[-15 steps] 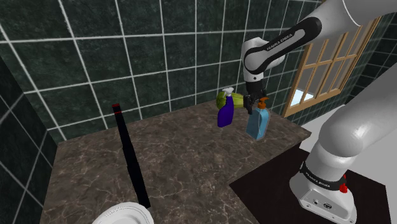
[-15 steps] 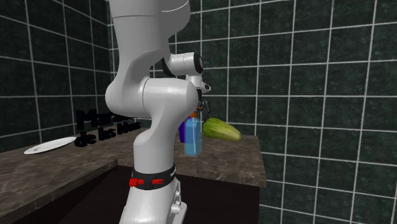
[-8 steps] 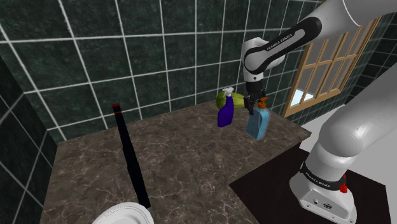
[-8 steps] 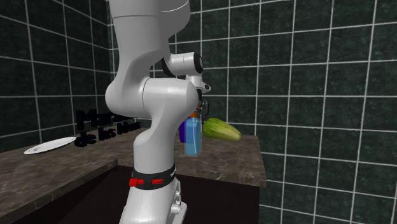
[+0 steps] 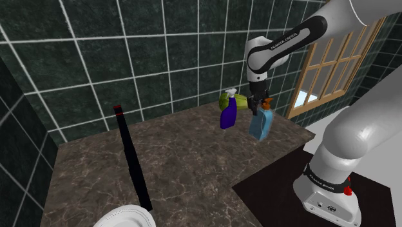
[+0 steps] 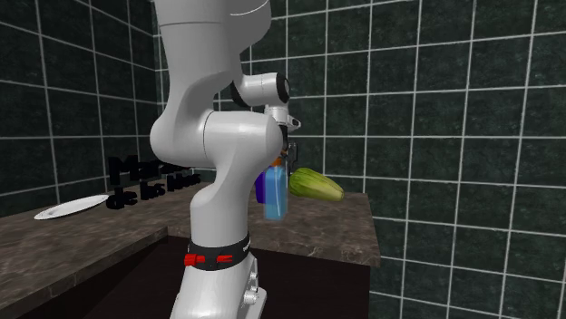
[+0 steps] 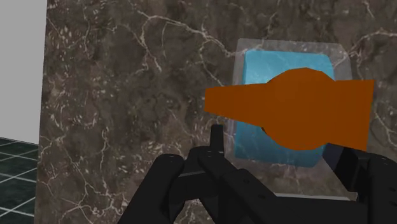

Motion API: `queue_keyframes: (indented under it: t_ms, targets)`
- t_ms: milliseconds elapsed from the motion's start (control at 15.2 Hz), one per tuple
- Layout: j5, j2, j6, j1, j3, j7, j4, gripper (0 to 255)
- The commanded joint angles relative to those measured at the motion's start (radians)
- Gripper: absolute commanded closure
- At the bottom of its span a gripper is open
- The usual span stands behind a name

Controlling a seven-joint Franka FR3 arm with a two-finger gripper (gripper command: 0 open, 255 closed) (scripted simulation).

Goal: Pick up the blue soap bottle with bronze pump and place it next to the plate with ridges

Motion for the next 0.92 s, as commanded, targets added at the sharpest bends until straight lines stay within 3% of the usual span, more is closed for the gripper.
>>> queue_keyframes:
  t_ms: [0, 858]
  targets:
    - [0.001, -0.014, -0.028, 0.001, 0.002, -0.001, 0.014, 255]
    - [0.009, -0.089, -0.220, 0.003, 0.011, -0.014, 0.132, 255]
